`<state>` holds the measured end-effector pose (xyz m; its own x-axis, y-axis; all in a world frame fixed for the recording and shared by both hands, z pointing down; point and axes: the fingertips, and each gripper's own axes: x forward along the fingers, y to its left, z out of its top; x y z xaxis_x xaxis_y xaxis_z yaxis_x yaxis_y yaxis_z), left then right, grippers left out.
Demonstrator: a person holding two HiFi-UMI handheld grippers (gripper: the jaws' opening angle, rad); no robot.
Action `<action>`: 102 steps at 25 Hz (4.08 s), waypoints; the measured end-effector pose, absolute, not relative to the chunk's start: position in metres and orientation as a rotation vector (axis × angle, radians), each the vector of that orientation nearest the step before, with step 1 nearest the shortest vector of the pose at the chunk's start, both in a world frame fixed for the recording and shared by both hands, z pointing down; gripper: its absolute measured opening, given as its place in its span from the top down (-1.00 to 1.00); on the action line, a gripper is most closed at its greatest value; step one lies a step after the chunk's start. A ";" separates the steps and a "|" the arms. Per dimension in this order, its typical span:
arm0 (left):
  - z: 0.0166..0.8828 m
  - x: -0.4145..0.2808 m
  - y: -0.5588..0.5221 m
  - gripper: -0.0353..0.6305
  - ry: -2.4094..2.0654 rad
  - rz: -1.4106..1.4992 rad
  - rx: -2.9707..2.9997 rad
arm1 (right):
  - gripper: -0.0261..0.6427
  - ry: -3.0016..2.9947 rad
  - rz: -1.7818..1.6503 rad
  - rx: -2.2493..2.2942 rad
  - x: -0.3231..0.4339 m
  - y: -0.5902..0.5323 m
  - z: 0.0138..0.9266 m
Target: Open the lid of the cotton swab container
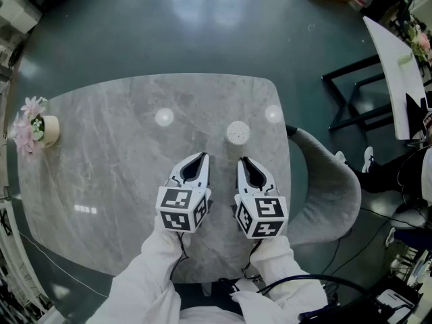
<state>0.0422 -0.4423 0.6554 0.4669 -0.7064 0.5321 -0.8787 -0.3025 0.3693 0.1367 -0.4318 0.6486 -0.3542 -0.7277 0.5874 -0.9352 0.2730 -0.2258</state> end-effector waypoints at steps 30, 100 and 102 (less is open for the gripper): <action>0.659 0.024 -0.457 0.87 -1.334 0.301 2.022 | 0.09 -2.154 0.756 1.451 0.126 -0.474 0.661; 0.586 0.001 -0.375 0.87 -1.404 0.291 2.082 | 0.05 -2.129 0.693 1.450 0.124 -0.404 0.594; 0.583 0.001 -0.370 0.87 -1.406 0.291 2.086 | 0.05 -2.138 0.679 1.439 0.121 -0.397 0.589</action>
<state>0.0010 -0.3695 0.5834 0.4151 -0.7667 0.4898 -0.8981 -0.2591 0.3554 0.1206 -0.3974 0.5892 -0.3379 -0.7012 0.6278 -0.9350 0.3266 -0.1384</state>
